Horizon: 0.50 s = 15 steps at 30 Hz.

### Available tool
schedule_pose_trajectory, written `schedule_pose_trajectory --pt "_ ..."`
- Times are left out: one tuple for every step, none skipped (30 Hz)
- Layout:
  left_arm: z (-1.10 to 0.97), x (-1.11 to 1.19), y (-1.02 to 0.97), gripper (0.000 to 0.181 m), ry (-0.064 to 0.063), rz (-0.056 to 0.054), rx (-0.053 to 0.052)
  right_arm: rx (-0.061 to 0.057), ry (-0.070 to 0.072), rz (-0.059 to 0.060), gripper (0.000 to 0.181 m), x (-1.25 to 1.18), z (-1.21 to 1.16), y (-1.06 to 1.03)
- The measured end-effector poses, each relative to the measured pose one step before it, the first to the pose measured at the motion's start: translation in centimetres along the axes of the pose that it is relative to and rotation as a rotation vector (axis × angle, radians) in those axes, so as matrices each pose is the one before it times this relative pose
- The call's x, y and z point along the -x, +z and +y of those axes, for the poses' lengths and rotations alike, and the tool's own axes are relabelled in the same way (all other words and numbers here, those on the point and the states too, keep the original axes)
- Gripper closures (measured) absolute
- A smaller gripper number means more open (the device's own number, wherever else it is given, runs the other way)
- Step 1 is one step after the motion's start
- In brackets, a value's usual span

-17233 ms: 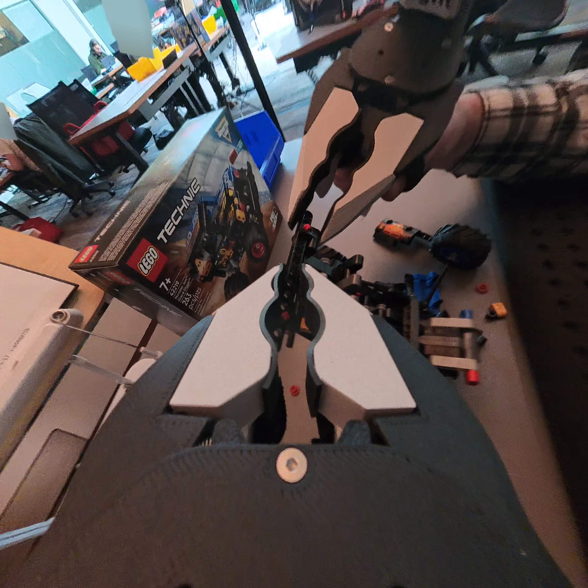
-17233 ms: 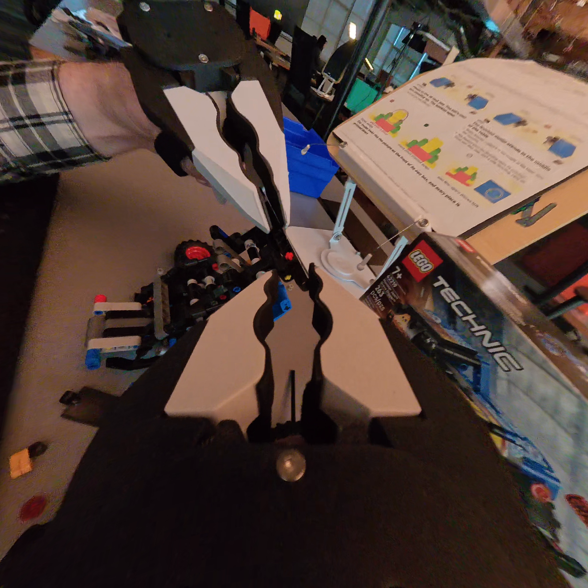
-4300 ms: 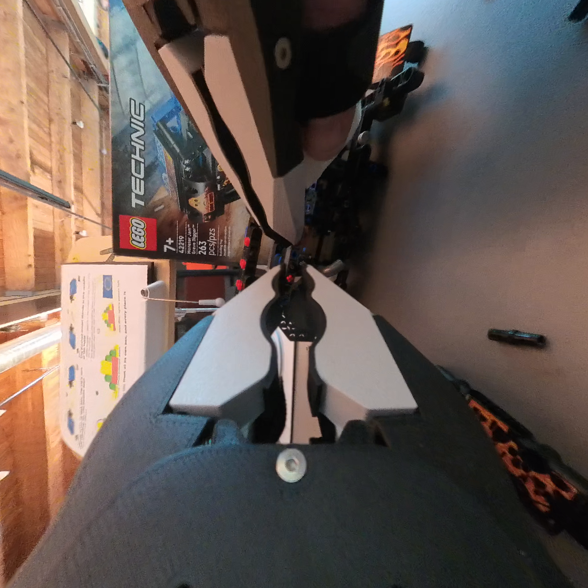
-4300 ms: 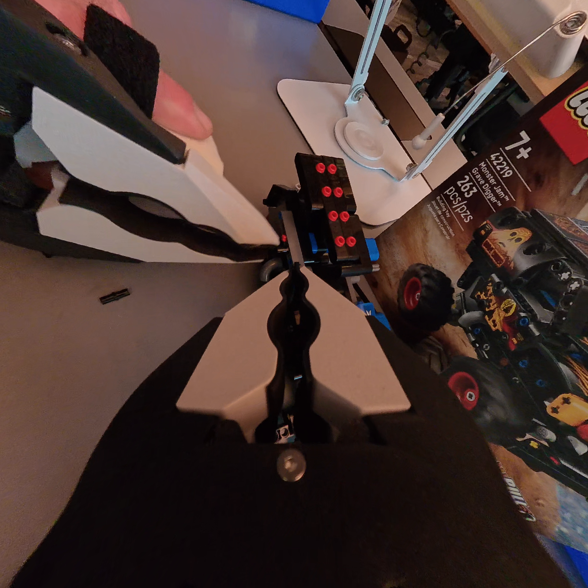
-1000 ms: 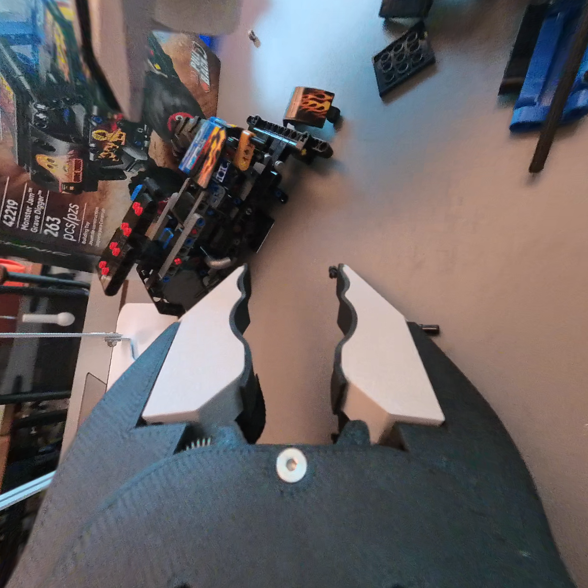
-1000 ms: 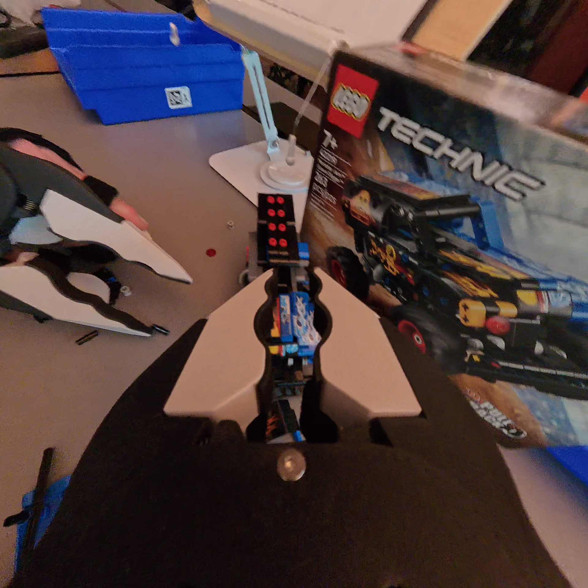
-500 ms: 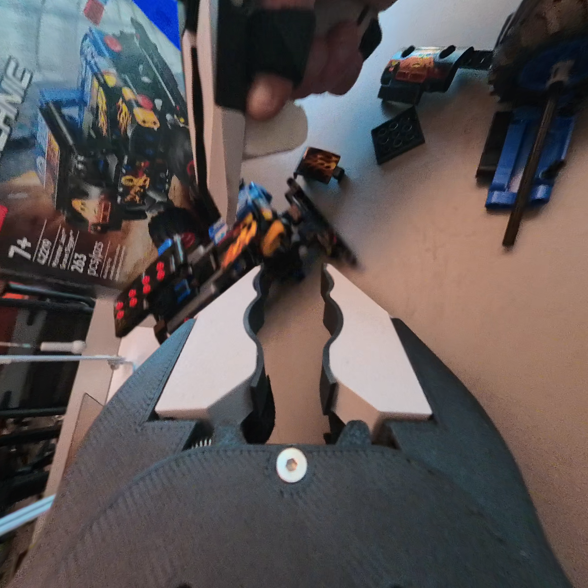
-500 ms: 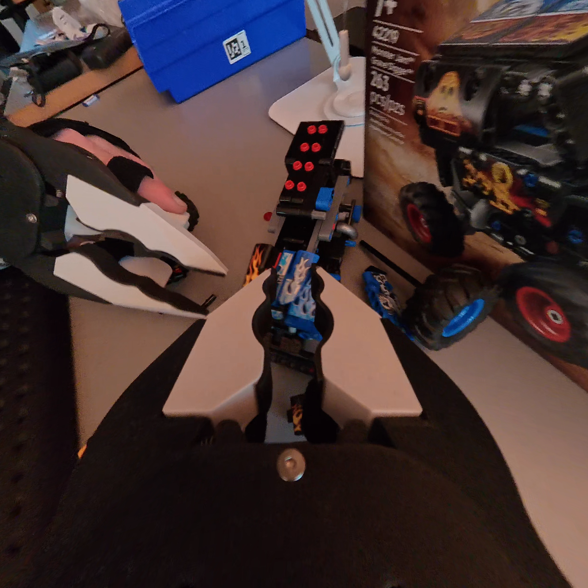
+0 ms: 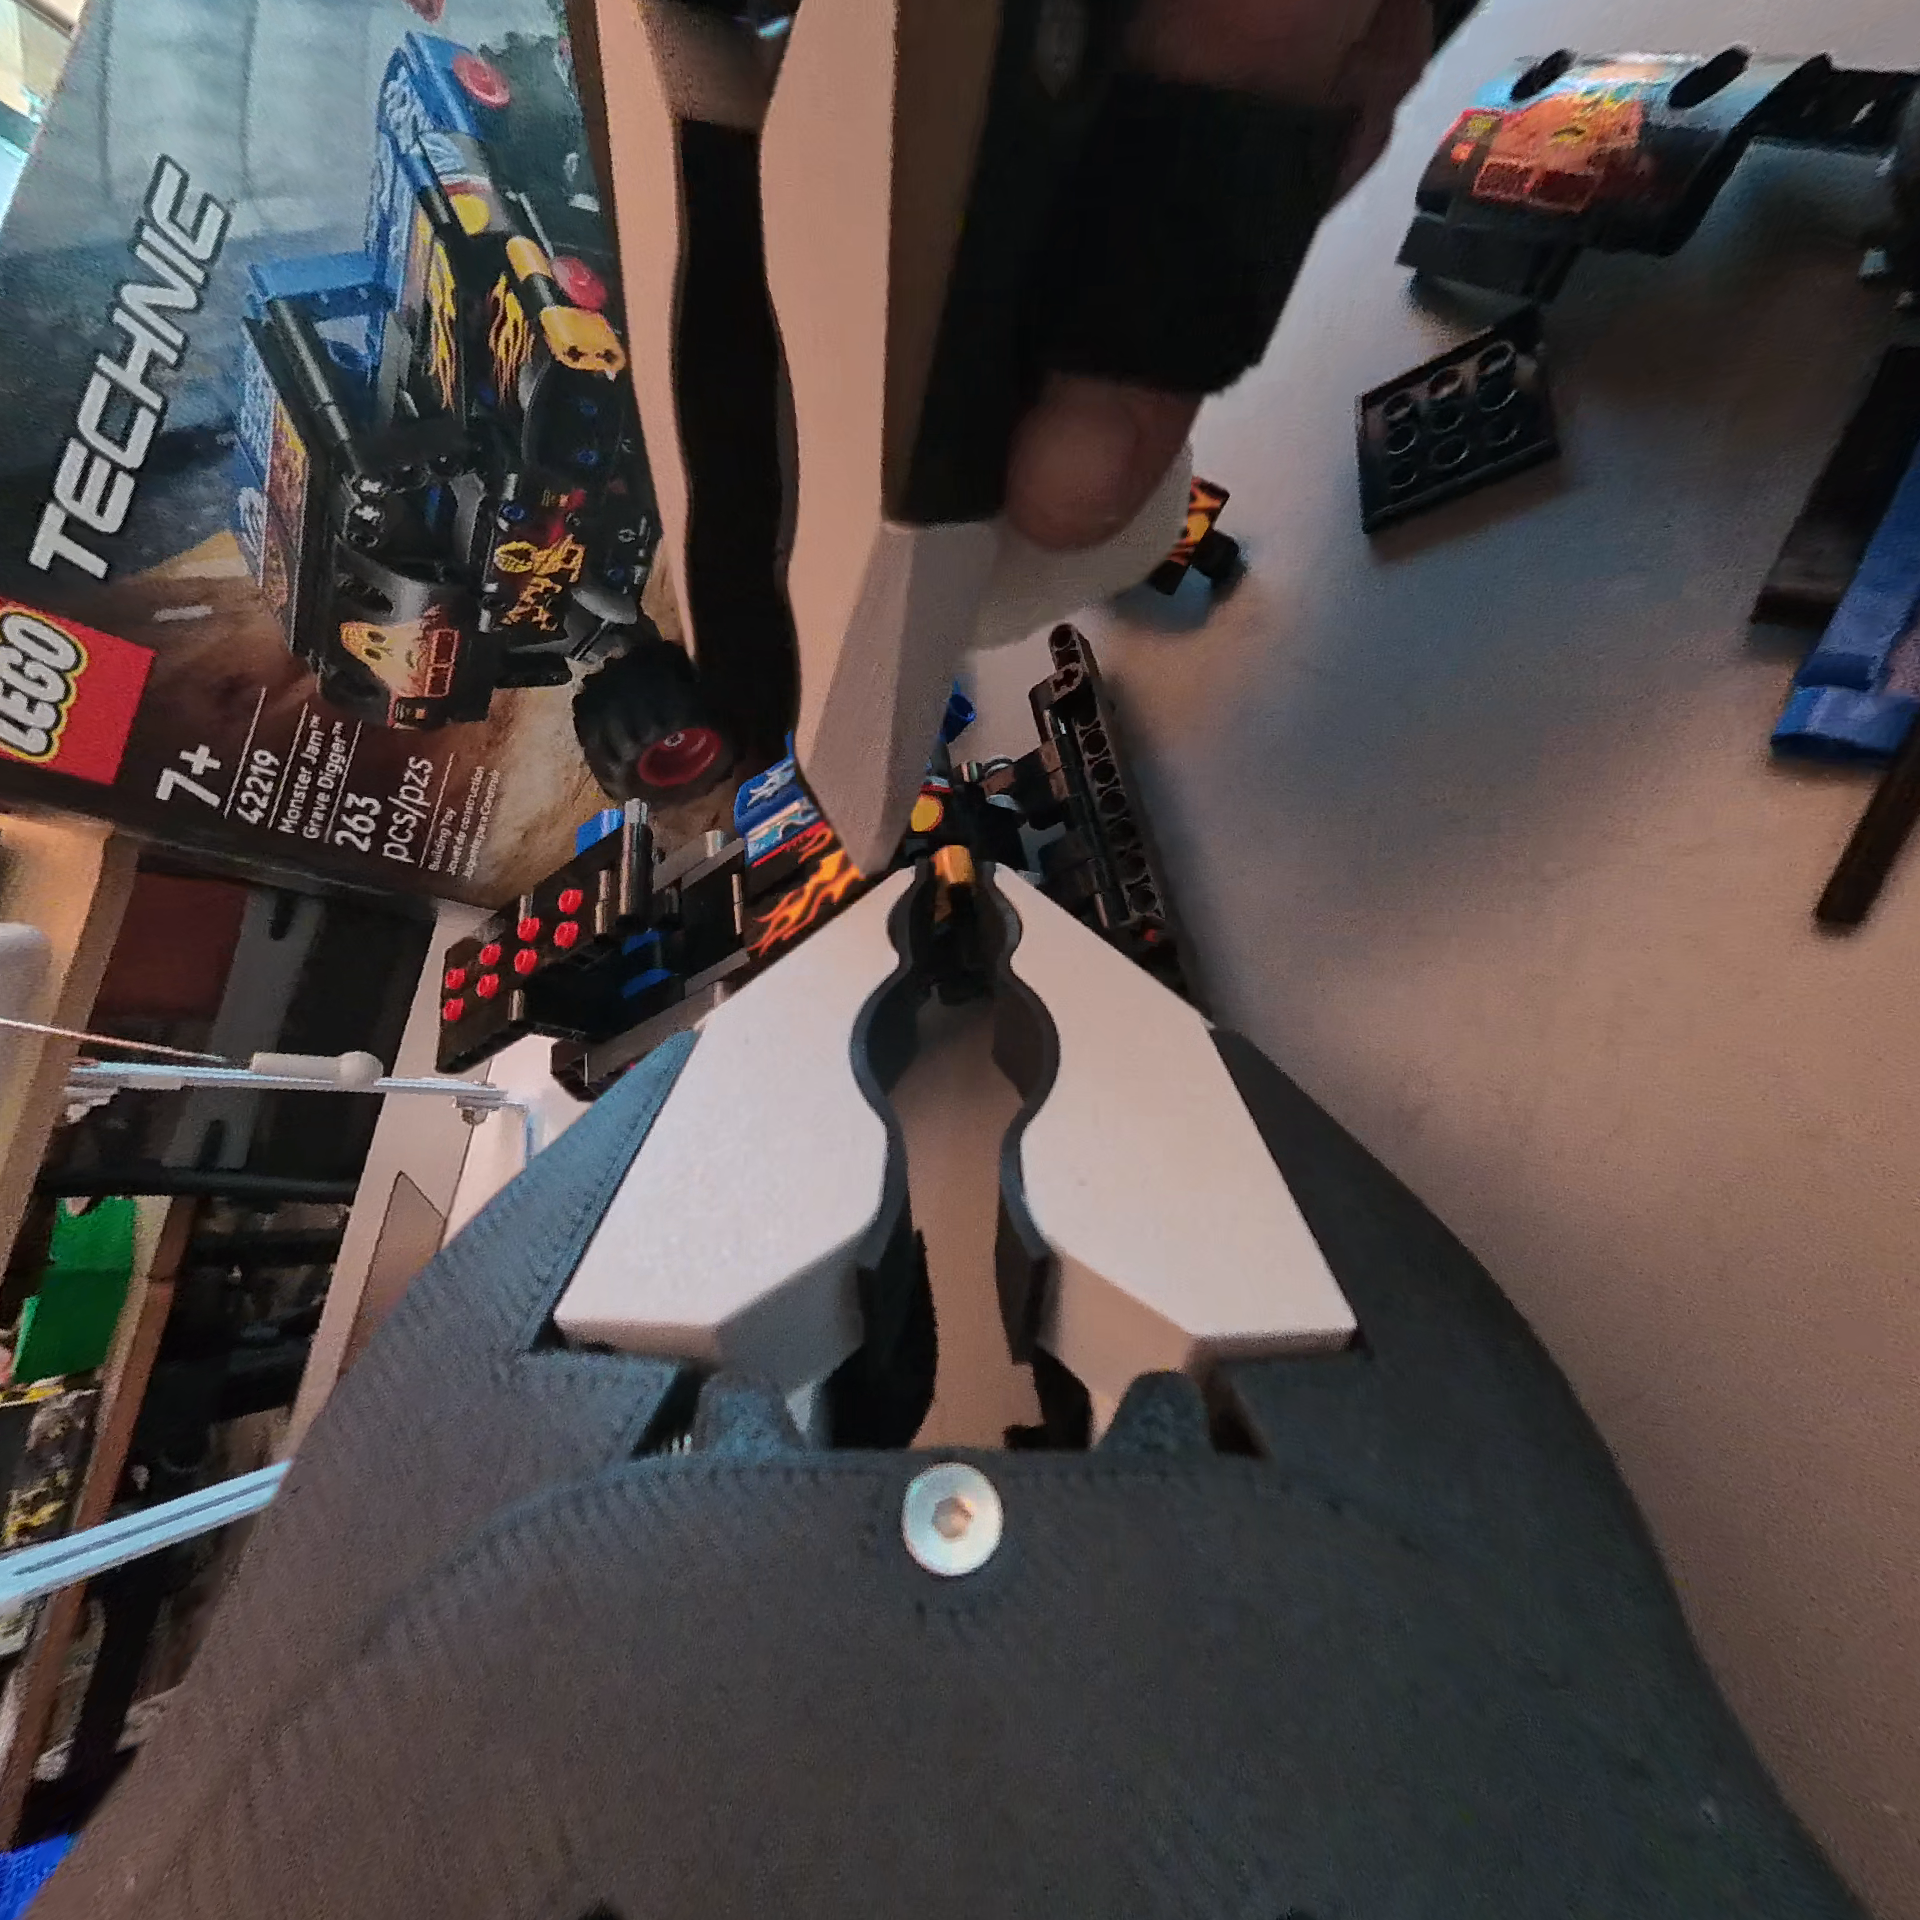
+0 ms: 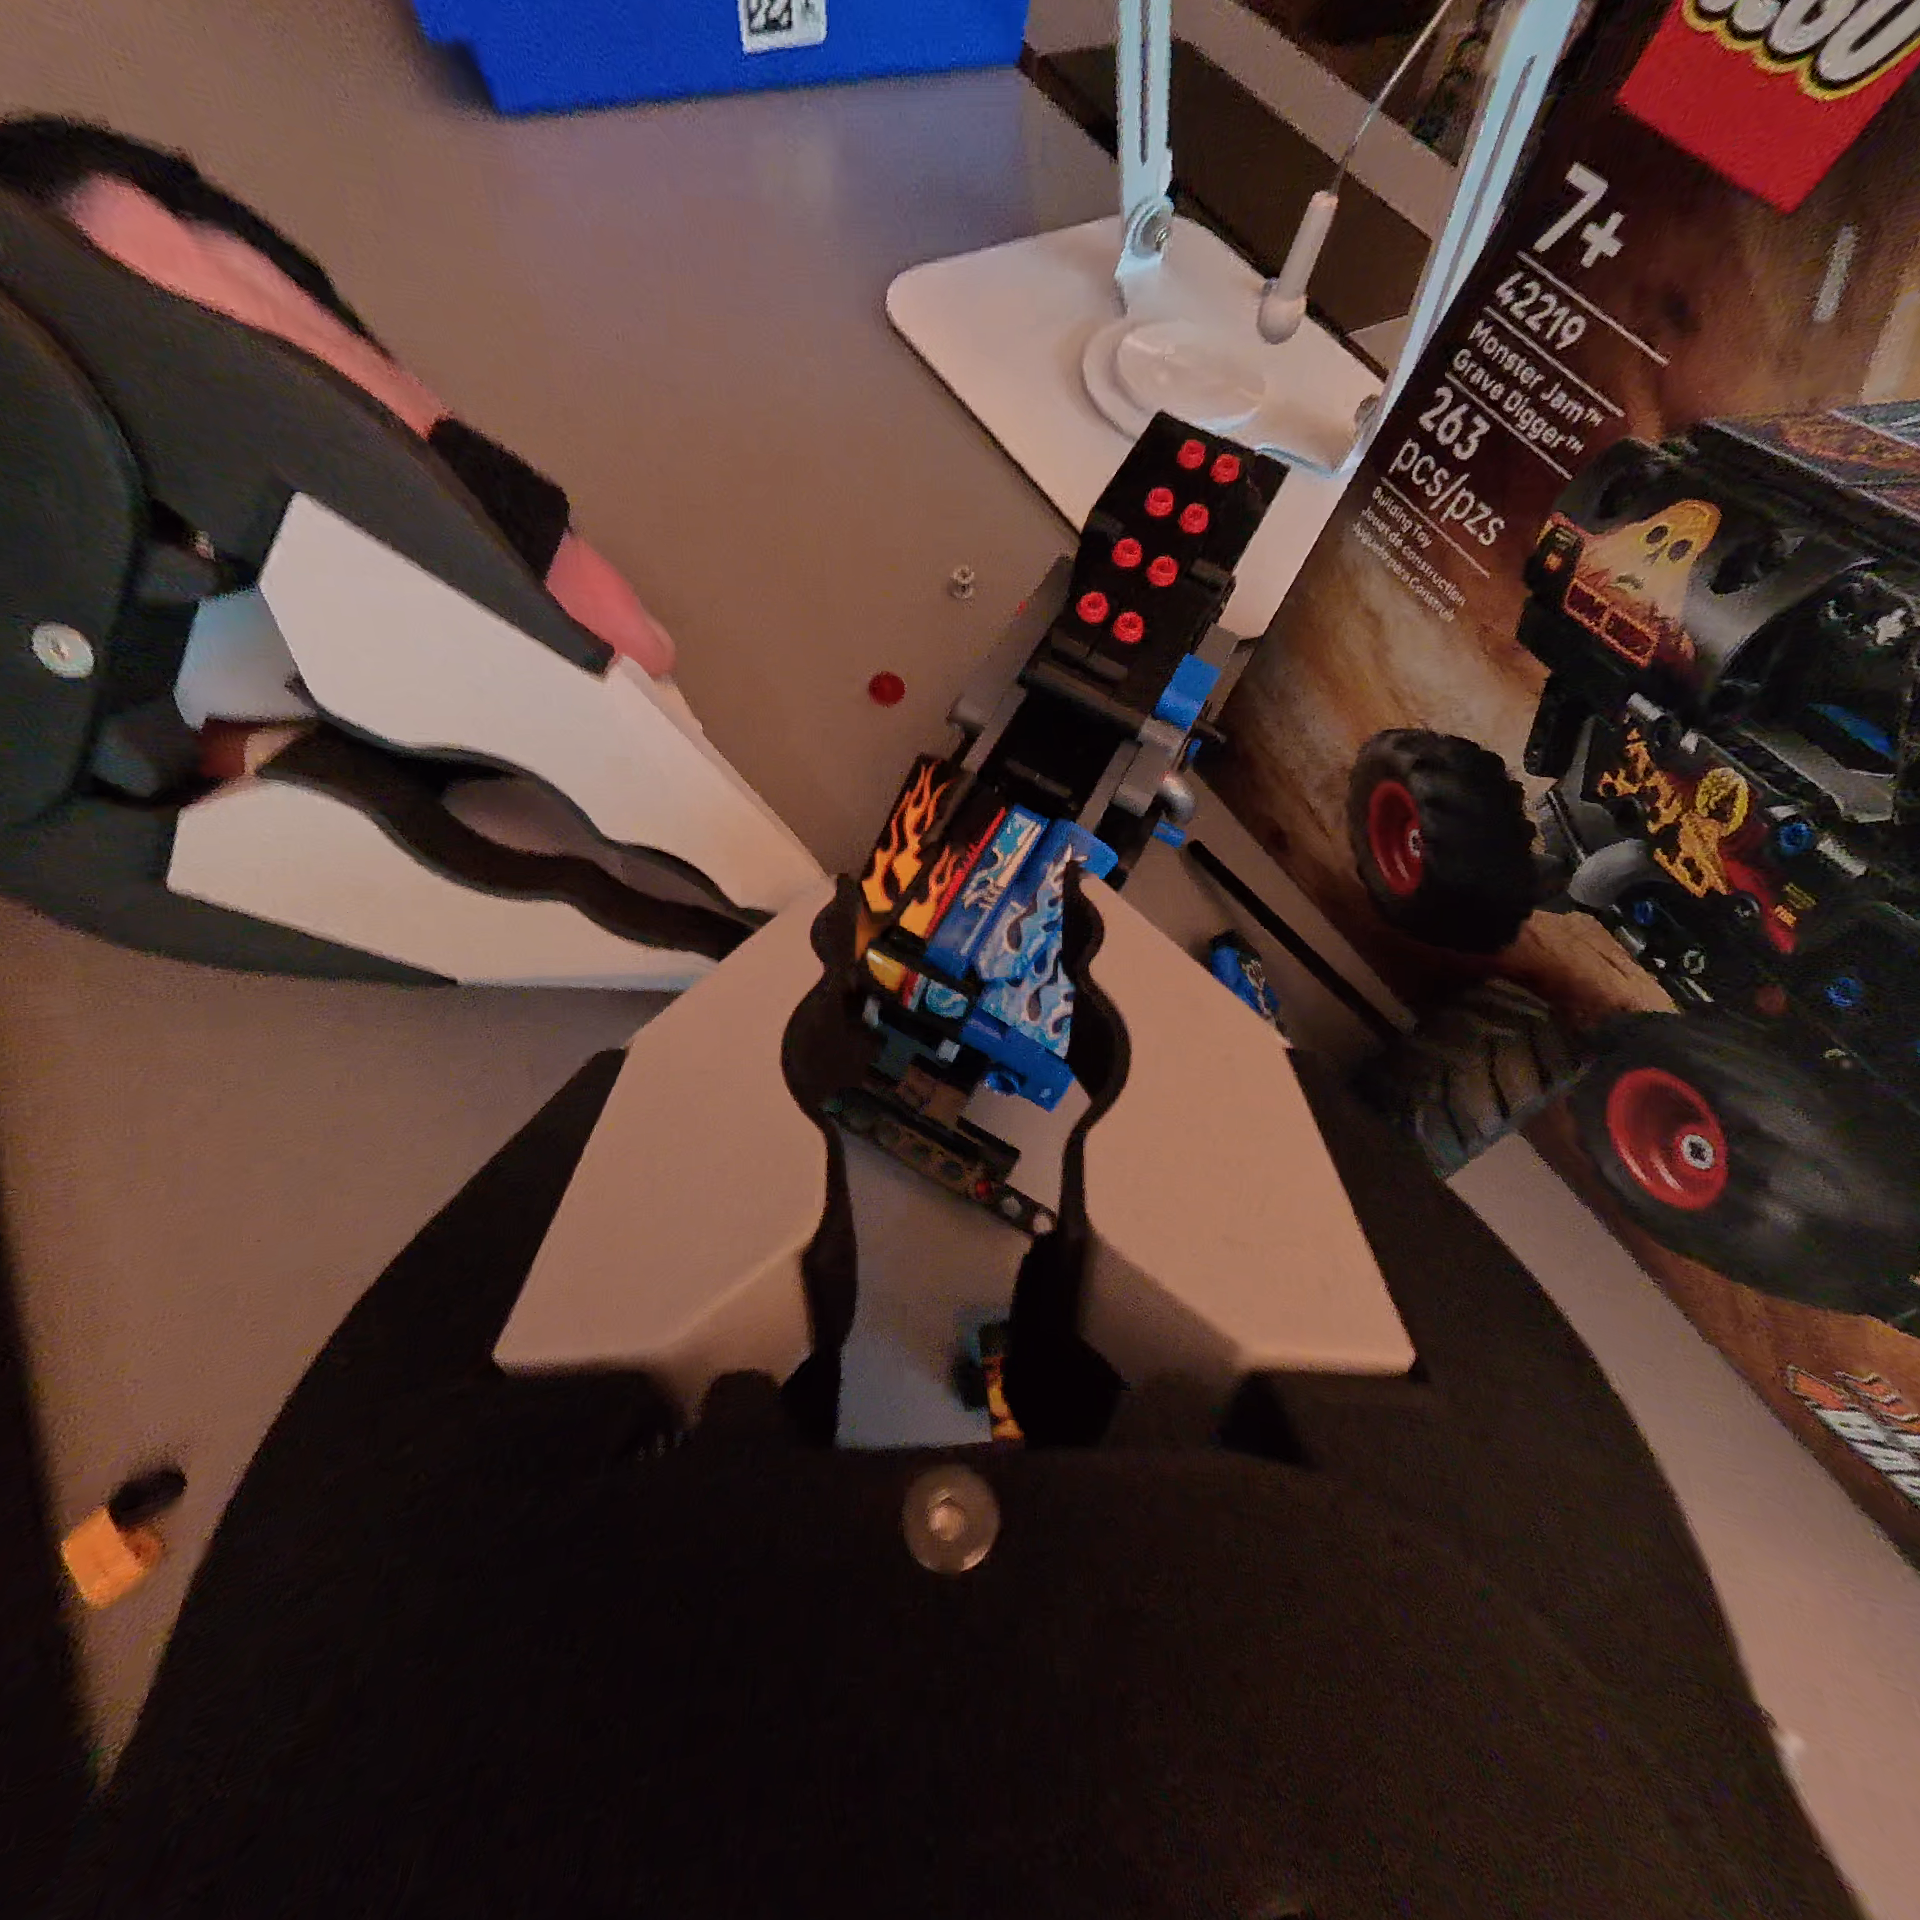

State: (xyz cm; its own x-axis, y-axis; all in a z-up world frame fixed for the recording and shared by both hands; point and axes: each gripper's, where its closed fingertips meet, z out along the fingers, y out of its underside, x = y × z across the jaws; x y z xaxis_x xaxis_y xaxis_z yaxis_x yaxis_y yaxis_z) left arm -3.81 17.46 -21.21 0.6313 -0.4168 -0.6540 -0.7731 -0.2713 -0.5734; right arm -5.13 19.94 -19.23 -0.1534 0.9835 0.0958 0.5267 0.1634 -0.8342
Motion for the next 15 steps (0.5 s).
schedule_pose_trajectory --pt "-0.045 -0.029 -0.013 0.177 -0.0233 0.0043 -0.0124 -0.0029 0.0189 0.0094 0.143 0.050 -0.106 0.276" --pt "-0.007 -0.021 -0.046 0.176 -0.0235 0.0049 -0.0101 0.0007 0.0075 0.0095 0.145 0.057 -0.011 0.302" --pt "0.030 0.036 -0.057 0.177 -0.0125 -0.0005 -0.0041 0.0008 0.0099 0.0089 0.145 0.005 -0.070 0.167" --pt "0.005 -0.011 -0.025 0.176 -0.0124 -0.0007 -0.0054 0.0025 0.0157 0.0040 0.144 -0.020 -0.042 0.056" --pt "-0.016 -0.038 -0.006 0.175 -0.0164 0.0027 -0.0076 0.0009 0.0123 0.0017 0.142 -0.039 0.016 0.020" --pt "-0.012 0.017 0.005 0.175 -0.0088 0.0002 -0.0040 -0.0023 0.0110 -0.0015 0.142 -0.027 0.019 -0.013" --pt "0.001 0.062 0.024 0.177 0.0070 -0.0061 0.0008 0.0032 0.0101 0.0023 0.140 -0.108 0.085 -0.035" --pt "-0.026 0.009 0.022 0.177 0.0122 -0.0067 0.0011 0.0110 -0.0056 0.0245 0.134 -0.333 0.157 -0.039" --pt "-0.041 0.016 0.041 0.177 0.0144 -0.0089 -0.0015 0.0061 -0.0128 0.0266 0.131 -0.253 0.051 -0.007" --pt "-0.072 0.015 0.016 0.178 0.0129 -0.0061 -0.0031 0.0056 -0.0227 0.0278 0.130 -0.153 -0.003 0.021" --pt "-0.227 -0.251 -0.024 0.181 0.0115 0.0126 -0.0100 0.0355 -0.0378 0.0404 0.136 -0.181 0.461 0.237" --pt "0.351 -0.781 0.322 0.181 0.0086 0.0300 0.0295 0.0269 -0.0389 0.0488 0.133 -0.180 0.476 0.472" --pt "0.501 -1.071 0.508 0.181 0.0553 0.0220 0.0339 0.0024 -0.0166 0.0262 0.134 -0.061 0.035 0.261" --pt "0.594 -0.394 0.436 0.181 0.0782 -0.0181 0.0431 -0.0015 0.0015 -0.0037 0.137 -0.003 -0.089 -0.042" --pt "-0.047 0.192 0.010 0.181 0.0222 -0.0197 -0.0022 -0.0046 0.0118 -0.0164 0.140 -0.016 0.022 -0.130"
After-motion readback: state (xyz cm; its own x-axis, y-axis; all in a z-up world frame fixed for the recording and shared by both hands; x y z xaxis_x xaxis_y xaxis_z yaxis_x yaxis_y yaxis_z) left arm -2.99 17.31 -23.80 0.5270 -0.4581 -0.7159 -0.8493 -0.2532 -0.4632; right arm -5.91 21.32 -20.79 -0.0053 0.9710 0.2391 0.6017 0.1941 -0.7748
